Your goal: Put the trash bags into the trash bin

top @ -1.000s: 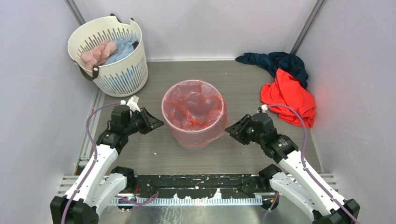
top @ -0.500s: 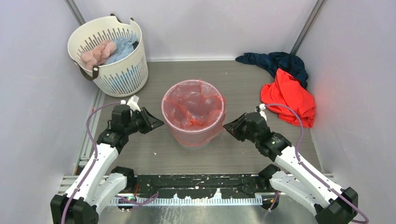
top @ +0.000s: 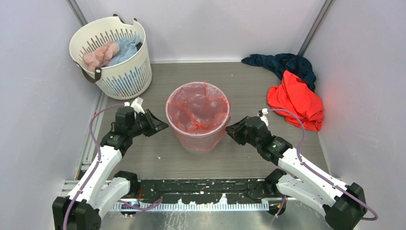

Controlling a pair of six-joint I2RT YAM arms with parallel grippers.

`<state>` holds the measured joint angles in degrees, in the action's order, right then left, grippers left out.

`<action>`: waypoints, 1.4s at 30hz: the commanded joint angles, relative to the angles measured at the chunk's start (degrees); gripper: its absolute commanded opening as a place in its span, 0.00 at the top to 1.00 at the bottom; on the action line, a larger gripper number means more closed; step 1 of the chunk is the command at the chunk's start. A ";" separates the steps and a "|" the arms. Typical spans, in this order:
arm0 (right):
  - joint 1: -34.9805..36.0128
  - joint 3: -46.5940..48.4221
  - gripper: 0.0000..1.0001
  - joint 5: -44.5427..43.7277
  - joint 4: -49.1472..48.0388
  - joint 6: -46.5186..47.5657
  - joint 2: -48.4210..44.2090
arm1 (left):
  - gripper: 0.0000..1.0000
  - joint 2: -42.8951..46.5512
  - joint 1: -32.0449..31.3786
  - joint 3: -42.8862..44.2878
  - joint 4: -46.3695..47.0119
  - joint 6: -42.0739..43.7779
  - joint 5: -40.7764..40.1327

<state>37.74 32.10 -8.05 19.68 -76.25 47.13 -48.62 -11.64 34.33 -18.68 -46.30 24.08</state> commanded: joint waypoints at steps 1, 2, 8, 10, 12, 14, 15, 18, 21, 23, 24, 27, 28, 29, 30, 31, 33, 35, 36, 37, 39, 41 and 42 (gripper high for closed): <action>0.84 -0.72 0.65 -2.61 -5.37 -3.86 0.61 | 0.80 -0.03 -0.14 1.36 3.97 -0.32 0.82; 1.02 -1.03 0.65 -2.54 -6.41 -4.58 0.81 | 0.80 -0.05 -0.14 1.32 4.12 -0.36 0.88; 2.06 -2.47 0.68 -3.71 -10.04 -8.90 2.17 | 0.80 -0.63 -0.14 0.86 5.76 -1.01 1.30; 2.47 -2.46 0.75 -4.73 -10.66 -9.74 2.84 | 0.80 -1.00 -0.14 0.50 6.44 -1.19 1.48; 3.06 -2.54 0.81 -5.96 -11.28 -10.63 3.13 | 0.80 -1.41 -0.14 0.24 6.96 -1.24 1.63; 3.35 -2.73 0.85 -6.75 -12.32 -11.31 3.75 | 0.80 -1.78 -0.14 0.01 7.32 -1.33 1.67; 3.52 -2.86 0.88 -6.99 -12.98 -11.68 4.16 | 0.80 -1.99 -0.14 -0.06 7.52 -1.33 1.63; 3.87 -3.27 0.97 -7.46 -14.88 -12.33 5.61 | 0.80 -2.49 -0.18 -0.35 8.27 -1.33 1.55; 4.35 -3.93 0.99 -7.48 -16.21 -12.65 6.61 | 0.81 -3.33 -0.14 -0.75 9.16 -1.33 1.49; 4.47 -4.50 0.99 -7.54 -16.59 -12.60 6.99 | 0.81 -3.93 -0.14 -1.11 9.75 -1.33 1.40; 4.48 -4.69 0.99 -7.49 -16.54 -12.41 7.15 | 0.82 -4.20 -0.15 -1.41 10.22 -1.33 1.41; 4.63 -5.19 0.99 -7.53 -15.97 -11.10 7.43 | 0.82 -5.12 -0.18 -2.32 11.66 -1.51 1.26; 4.74 -5.27 0.99 -7.69 -15.43 -10.62 7.52 | 0.82 -5.43 -0.14 -2.64 12.10 -1.59 1.31; 4.84 -5.47 0.99 -7.94 -15.03 -10.19 7.52 | 0.83 -5.76 -0.14 -2.84 12.59 -1.66 1.29; 4.97 -5.65 0.99 -8.16 -14.68 -9.81 7.60 | 0.83 -6.11 -0.18 -3.08 12.95 -1.68 1.32; 4.98 -5.95 0.99 -8.39 -14.43 -9.59 7.60 | 0.83 -6.56 -0.14 -3.25 13.42 -1.68 1.32; 5.02 -6.61 0.99 -8.79 -14.39 -9.17 7.74 | 0.83 -7.23 -0.14 -3.75 14.21 -1.85 1.39; 4.99 -7.14 0.99 -9.03 -14.56 -8.82 8.22 | 0.84 -7.94 -0.14 -4.20 15.09 -1.94 1.35; 4.98 -7.21 0.99 -9.13 -14.58 -8.59 8.54 | 0.84 -8.22 -0.20 -4.31 15.43 -1.95 1.34; 5.03 -7.22 0.99 -9.23 -14.66 -8.23 9.03 | 0.84 -8.50 -0.19 -4.43 15.73 -2.03 1.40; 5.05 -7.17 0.99 -9.40 -14.78 -7.60 10.14 | 0.84 -8.83 -0.14 -4.69 16.17 -2.04 1.31; 5.02 -7.15 0.99 -9.67 -15.02 -6.88 11.41 | 0.84 -9.14 -0.16 -4.90 16.43 -2.04 1.13; 5.05 -7.18 0.99 -9.77 -15.13 -6.69 12.18 | 0.84 -9.19 -0.14 -4.97 16.47 -1.97 1.15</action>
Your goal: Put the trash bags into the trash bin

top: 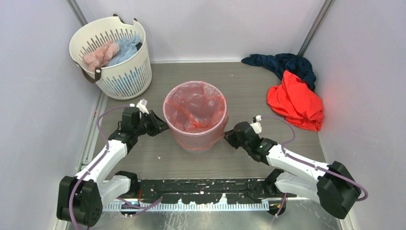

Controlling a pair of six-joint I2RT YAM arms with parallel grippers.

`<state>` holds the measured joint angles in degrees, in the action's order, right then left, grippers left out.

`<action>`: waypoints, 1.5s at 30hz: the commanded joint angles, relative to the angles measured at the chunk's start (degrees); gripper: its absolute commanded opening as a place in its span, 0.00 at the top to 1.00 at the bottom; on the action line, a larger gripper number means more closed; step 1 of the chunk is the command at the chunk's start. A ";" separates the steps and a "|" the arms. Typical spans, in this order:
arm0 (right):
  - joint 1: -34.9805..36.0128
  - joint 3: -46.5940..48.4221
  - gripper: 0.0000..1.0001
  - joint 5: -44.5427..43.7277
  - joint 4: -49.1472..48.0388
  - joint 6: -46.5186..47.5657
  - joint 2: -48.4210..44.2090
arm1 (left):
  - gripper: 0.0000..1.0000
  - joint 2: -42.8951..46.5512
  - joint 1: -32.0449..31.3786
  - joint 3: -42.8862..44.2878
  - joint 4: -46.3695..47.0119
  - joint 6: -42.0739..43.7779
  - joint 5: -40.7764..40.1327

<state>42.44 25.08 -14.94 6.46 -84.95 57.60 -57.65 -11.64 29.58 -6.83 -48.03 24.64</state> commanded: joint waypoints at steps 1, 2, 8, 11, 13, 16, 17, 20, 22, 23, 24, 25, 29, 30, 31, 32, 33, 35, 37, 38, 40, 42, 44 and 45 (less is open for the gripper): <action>0.29 -0.39 0.99 -2.88 -2.28 2.17 2.20 | 0.84 -0.18 -0.15 -0.25 4.71 -0.22 0.58; 0.31 -0.56 0.99 -2.90 -2.66 2.28 2.56 | 0.84 -0.18 -0.14 -0.33 4.69 -0.18 0.51; 0.29 -2.13 0.99 -2.49 -0.91 3.65 0.29 | 0.85 -0.09 -0.14 0.09 3.27 0.56 0.23; 0.35 -1.52 0.81 -1.46 4.10 5.93 -3.80 | 0.85 0.69 -0.14 -0.12 3.05 0.66 0.06; 0.37 -0.18 0.66 -0.08 8.38 8.45 -6.70 | 0.85 0.86 -0.14 -0.31 3.02 0.66 -0.04; 0.50 2.63 0.53 2.97 14.26 12.27 -9.91 | 0.85 0.49 -0.18 -0.52 3.17 0.67 0.29; 0.76 3.55 0.49 4.03 15.72 13.13 -10.71 | 0.85 0.36 -0.19 -0.64 3.43 0.59 0.42; 1.78 5.53 0.42 6.84 17.90 14.27 -12.68 | 0.85 0.38 -0.25 -1.31 4.20 0.16 0.83; 2.42 6.20 0.39 7.99 17.64 13.92 -13.56 | 0.85 0.79 -0.39 -1.89 4.28 0.00 0.71; 2.68 6.58 0.38 8.51 17.42 13.83 -13.67 | 0.85 1.05 -0.40 -2.20 4.33 -0.04 0.67; 2.96 7.23 0.37 8.86 17.25 13.68 -13.62 | 0.85 1.35 -0.48 -2.43 4.31 -0.07 0.63; 3.31 7.62 0.37 9.20 16.96 13.53 -13.46 | 0.85 1.66 -0.49 -2.71 4.28 -0.05 0.52; 4.60 8.40 0.37 9.20 14.49 12.29 -12.69 | 0.85 2.56 -0.66 -3.51 3.73 -0.05 0.45; 4.79 8.33 0.37 9.01 13.59 11.94 -12.41 | 0.85 2.81 -0.74 -3.63 3.67 -0.05 0.49; 5.06 8.38 0.37 8.85 12.94 11.69 -12.04 | 0.85 3.07 -0.88 -3.77 3.62 -0.05 0.43; 5.26 8.46 0.37 8.49 12.36 11.38 -11.67 | 0.85 3.21 -0.99 -3.87 3.54 -0.12 0.30; 5.49 8.44 0.37 8.11 11.48 11.06 -11.33 | 0.85 3.37 -1.16 -3.98 3.50 -0.20 0.27; 5.95 8.61 0.38 7.46 10.01 10.49 -10.52 | 0.85 3.63 -1.57 -4.17 3.49 -0.22 0.00; 6.85 8.95 0.38 6.24 9.09 10.18 -9.68 | 0.85 3.68 -1.92 -4.28 3.49 -0.31 -0.12; 7.00 9.15 0.38 5.80 8.67 10.09 -9.16 | 0.85 3.61 -2.02 -4.35 3.49 -0.31 -0.14; 7.55 9.28 0.38 4.87 7.56 9.86 -8.12 | 0.85 3.64 -2.15 -4.28 3.18 -0.23 -0.06; 8.31 9.22 0.40 3.63 6.47 9.42 -7.79 | 0.85 4.04 -2.16 -4.11 2.50 0.01 -0.11; 9.17 9.28 0.42 2.16 6.33 9.07 -8.12 | 0.85 4.80 -2.16 -3.85 1.74 0.13 -0.13; 9.49 9.24 0.43 1.56 6.37 8.85 -8.67 | 0.85 5.11 -2.16 -3.83 1.43 0.27 -0.17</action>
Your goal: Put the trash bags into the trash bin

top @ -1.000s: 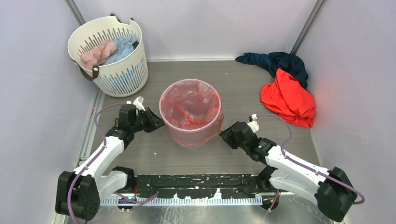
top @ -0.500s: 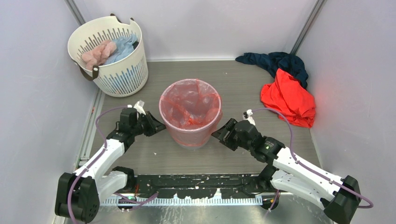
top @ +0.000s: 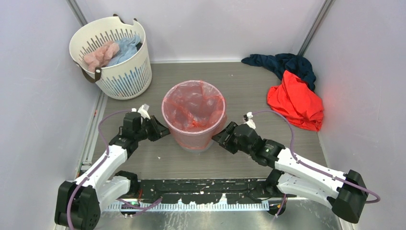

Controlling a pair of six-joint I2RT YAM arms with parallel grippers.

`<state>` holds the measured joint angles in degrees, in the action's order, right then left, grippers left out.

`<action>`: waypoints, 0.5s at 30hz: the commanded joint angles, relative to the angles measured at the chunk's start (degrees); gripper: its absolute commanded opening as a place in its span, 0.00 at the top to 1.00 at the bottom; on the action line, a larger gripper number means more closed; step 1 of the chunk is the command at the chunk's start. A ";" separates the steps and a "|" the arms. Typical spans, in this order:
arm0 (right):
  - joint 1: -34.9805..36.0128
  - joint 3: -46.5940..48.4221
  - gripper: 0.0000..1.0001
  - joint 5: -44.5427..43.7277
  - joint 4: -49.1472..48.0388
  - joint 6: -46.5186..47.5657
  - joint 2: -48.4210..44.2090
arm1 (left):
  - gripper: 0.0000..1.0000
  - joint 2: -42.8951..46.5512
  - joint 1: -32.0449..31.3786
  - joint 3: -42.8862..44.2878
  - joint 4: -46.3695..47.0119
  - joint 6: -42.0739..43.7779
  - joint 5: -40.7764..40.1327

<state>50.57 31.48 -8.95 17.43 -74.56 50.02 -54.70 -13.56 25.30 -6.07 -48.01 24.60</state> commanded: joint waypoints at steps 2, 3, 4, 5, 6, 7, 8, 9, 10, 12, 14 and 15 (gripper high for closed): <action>2.04 2.15 0.45 -5.84 -4.92 -2.17 -3.12 | 0.85 2.48 -0.24 0.60 0.18 0.52 -0.28; 2.23 1.57 0.47 -6.70 -4.92 -2.59 -4.61 | 0.85 2.34 -0.24 0.69 0.03 0.61 -0.30; 2.36 0.95 0.49 -7.46 -4.95 -3.07 -6.25 | 0.85 2.13 -0.26 0.83 -0.12 0.70 -0.18; 2.47 0.34 0.50 -8.21 -5.02 -3.42 -7.93 | 0.85 1.83 -0.28 1.03 -0.30 0.91 -0.05; 2.46 -0.26 0.51 -9.01 -5.04 -3.81 -9.40 | 0.85 1.53 -0.24 1.21 -0.56 1.18 0.00; 2.44 -0.81 0.51 -9.82 -4.96 -4.16 -10.96 | 0.85 1.33 -0.31 1.38 -0.99 1.58 -0.06; 2.44 -1.37 0.51 -10.66 -5.00 -4.38 -12.24 | 0.85 1.15 -0.31 1.49 -1.19 1.89 -0.23; 2.49 -1.92 0.51 -11.30 -5.04 -4.65 -13.12 | 0.85 1.01 -0.29 1.51 -1.41 2.01 -0.22; 2.49 -2.15 0.50 -11.80 -5.18 -4.74 -13.65 | 0.86 0.92 -0.30 1.49 -1.45 2.04 -0.22; 2.52 -2.54 0.43 -12.77 -6.07 -4.72 -13.53 | 0.85 0.78 -0.32 1.64 -1.80 2.31 -0.32; 2.45 -2.93 0.36 -13.84 -7.38 -4.78 -12.12 | 0.86 0.81 -0.31 2.12 -2.88 2.83 -0.63; 2.47 -3.23 0.34 -14.24 -8.67 -4.92 -11.19 | 0.86 0.86 -0.32 2.39 -3.39 3.05 -0.88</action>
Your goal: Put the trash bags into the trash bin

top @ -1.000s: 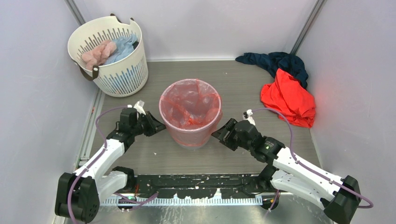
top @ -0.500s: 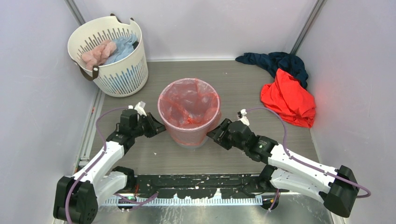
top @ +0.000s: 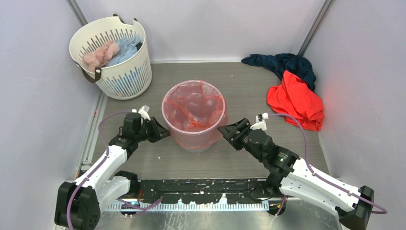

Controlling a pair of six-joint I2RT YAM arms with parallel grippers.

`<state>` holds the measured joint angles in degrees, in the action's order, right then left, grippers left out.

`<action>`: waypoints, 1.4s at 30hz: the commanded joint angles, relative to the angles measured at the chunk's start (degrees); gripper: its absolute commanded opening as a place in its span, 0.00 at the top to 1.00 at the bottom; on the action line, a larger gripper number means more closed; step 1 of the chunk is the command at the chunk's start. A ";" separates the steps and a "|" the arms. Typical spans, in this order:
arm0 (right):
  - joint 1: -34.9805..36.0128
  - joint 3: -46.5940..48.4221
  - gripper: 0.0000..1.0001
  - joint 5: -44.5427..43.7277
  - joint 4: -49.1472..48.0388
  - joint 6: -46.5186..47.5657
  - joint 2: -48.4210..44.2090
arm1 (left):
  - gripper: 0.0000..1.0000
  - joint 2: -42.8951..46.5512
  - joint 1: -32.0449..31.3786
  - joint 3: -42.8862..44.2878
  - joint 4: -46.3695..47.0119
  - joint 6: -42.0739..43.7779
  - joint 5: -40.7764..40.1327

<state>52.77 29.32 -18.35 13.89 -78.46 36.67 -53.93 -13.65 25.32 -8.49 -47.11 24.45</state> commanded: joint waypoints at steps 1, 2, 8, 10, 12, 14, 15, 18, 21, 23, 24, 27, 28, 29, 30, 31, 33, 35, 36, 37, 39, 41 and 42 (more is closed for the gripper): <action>0.28 -1.55 0.33 -5.07 -6.76 -1.14 3.19 | 0.86 0.20 -0.24 2.63 -1.47 2.34 -0.96; 0.31 -1.89 0.33 -5.18 -8.32 -1.58 4.17 | 0.86 0.41 -0.22 2.97 -1.98 2.51 -1.10; 0.30 -4.00 0.44 -6.74 -16.75 -2.55 9.98 | 0.86 1.56 -0.24 4.57 -5.03 3.28 -2.30; 0.25 -4.62 0.51 -7.18 -18.40 -2.58 11.17 | 0.86 1.79 -0.24 5.11 -5.78 3.51 -2.55; 0.31 -4.95 0.59 -7.49 -19.49 -2.65 12.01 | 0.86 2.13 -0.24 5.44 -6.52 3.65 -2.88; 0.29 -5.02 0.67 -7.65 -19.94 -2.51 12.65 | 0.86 2.41 -0.24 5.69 -7.17 3.85 -3.41; 0.31 -5.05 0.69 -7.63 -19.95 -2.49 12.99 | 0.86 2.50 -0.24 5.75 -7.51 3.87 -3.51; 0.31 -5.42 0.80 -7.84 -20.02 -2.39 13.46 | 0.86 2.58 -0.32 6.19 -8.14 3.94 -3.84; 0.31 -6.12 0.89 -7.84 -20.20 -2.39 13.69 | 0.86 2.98 -0.37 6.24 -8.53 3.89 -4.26; 0.25 -6.92 0.95 -7.80 -20.53 -2.51 13.95 | 0.86 3.33 -0.41 6.31 -8.80 3.93 -4.60; 0.29 -7.50 0.98 -7.88 -20.84 -2.67 14.04 | 0.86 3.53 -0.41 6.24 -8.96 3.95 -4.73; 0.25 -9.07 0.99 -7.84 -22.02 -3.16 14.82 | 0.86 3.89 -0.41 5.95 -8.99 3.96 -4.93; 0.30 -9.41 0.99 -7.78 -22.43 -3.30 15.17 | 0.86 3.92 -0.41 5.73 -8.87 3.85 -4.94; 0.32 -9.77 0.99 -7.68 -22.76 -3.41 15.50 | 0.86 4.00 -0.41 5.52 -8.75 3.87 -4.98; 0.31 -10.06 0.99 -7.65 -23.01 -3.53 15.80 | 0.86 4.01 -0.41 5.38 -8.58 3.91 -4.95; 0.25 -10.40 0.99 -7.63 -23.28 -3.57 16.11 | 0.86 3.94 -0.41 5.24 -8.49 3.95 -4.94; 0.30 -10.99 0.99 -7.69 -23.63 -3.67 16.59 | 0.86 3.80 -0.41 5.05 -8.41 4.08 -4.78; 0.33 -11.56 0.99 -7.79 -23.60 -3.64 16.84 | 0.86 3.90 -0.41 4.66 -8.00 4.13 -4.74; 0.30 -11.93 0.99 -7.77 -23.56 -3.59 16.95 | 0.86 3.92 -0.41 4.58 -7.93 4.12 -4.68; 0.31 -12.25 0.99 -7.69 -23.54 -3.66 16.81 | 0.86 3.99 -0.41 4.42 -7.83 4.13 -4.60; 0.25 -12.49 0.99 -7.63 -22.66 -3.22 15.80 | 0.86 4.24 -0.41 4.18 -7.81 4.13 -4.58; 0.26 -12.47 0.99 -8.00 -20.49 -3.11 14.38 | 0.86 4.57 -0.41 3.84 -7.85 4.21 -4.63; 0.31 -12.59 0.99 -8.17 -19.54 -3.13 13.40 | 0.86 4.68 -0.41 3.63 -7.78 4.29 -4.67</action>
<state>52.77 16.71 -23.55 -5.89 -81.43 53.25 -50.83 -13.87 29.06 -17.96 -44.27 20.10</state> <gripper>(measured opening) 0.033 0.142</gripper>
